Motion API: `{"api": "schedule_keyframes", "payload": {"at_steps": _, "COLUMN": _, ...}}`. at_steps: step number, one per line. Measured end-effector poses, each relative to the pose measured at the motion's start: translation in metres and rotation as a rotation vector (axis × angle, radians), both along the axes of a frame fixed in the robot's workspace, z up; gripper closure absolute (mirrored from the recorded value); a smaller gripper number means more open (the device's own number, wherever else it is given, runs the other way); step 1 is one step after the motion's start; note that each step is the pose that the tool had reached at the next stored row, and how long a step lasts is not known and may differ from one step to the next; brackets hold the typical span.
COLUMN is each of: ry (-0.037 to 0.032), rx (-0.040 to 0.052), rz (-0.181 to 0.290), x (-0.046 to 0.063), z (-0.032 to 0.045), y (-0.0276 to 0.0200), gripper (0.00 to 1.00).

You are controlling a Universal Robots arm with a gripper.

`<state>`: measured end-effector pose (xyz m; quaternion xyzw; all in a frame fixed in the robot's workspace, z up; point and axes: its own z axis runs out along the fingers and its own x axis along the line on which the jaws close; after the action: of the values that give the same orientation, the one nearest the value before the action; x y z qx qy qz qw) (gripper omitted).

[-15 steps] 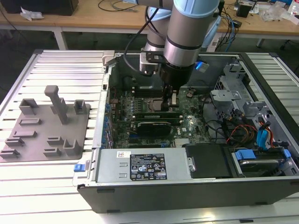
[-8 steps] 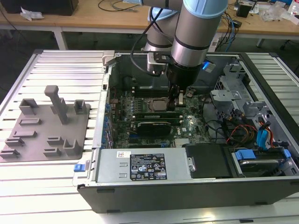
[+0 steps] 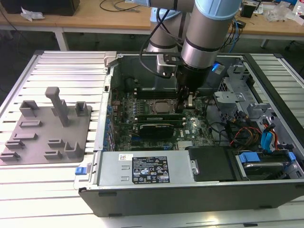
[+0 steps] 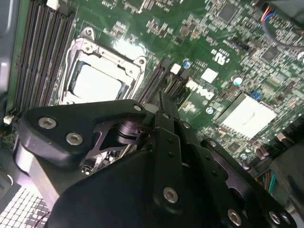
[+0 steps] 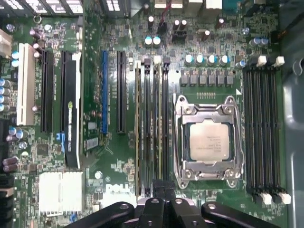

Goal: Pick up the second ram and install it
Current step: 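Press down the second ram until it locks into place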

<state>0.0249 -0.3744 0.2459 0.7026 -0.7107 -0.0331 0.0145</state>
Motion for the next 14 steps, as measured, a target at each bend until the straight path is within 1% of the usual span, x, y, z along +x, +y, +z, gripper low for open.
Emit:
{"api": "schedule_keyframes", "payload": {"at_steps": 1, "ry": 0.0010, "rx": -0.0001, "rz": 0.000, "x": 0.003, "z": -0.0016, "y": 0.0000, "gripper": 0.92}}
{"api": "schedule_keyframes", "payload": {"at_steps": 3, "ry": 0.0029, "rx": -0.0001, "rz": 0.000, "x": 0.003, "z": -0.0054, "y": 0.0000, "gripper": 0.92}}
{"api": "schedule_keyframes", "payload": {"at_steps": 5, "ry": 0.0030, "rx": -0.0003, "rz": 0.000, "x": 0.003, "z": -0.0055, "y": 0.0000, "gripper": 0.92}}
{"api": "schedule_keyframes", "payload": {"at_steps": 7, "ry": 0.0030, "rx": -0.0001, "rz": 0.000, "x": 0.003, "z": -0.0089, "y": 0.0000, "gripper": 0.92}}
{"api": "schedule_keyframes", "payload": {"at_steps": 9, "ry": 0.0030, "rx": 0.0000, "rz": 0.000, "x": 0.003, "z": -0.0096, "y": 0.0000, "gripper": 0.92}}
{"api": "schedule_keyframes", "payload": {"at_steps": 10, "ry": 0.0030, "rx": 0.0000, "rz": 0.000, "x": 0.003, "z": -0.0120, "y": 0.0000, "gripper": 0.92}}
{"api": "schedule_keyframes", "payload": {"at_steps": 12, "ry": 0.0031, "rx": -0.0002, "rz": 0.000, "x": 0.003, "z": -0.0124, "y": 0.0000, "gripper": 0.92}}
{"api": "schedule_keyframes", "payload": {"at_steps": 14, "ry": 0.0030, "rx": -0.0004, "rz": 0.000, "x": 0.003, "z": -0.0147, "y": -0.0001, "gripper": 0.92}}
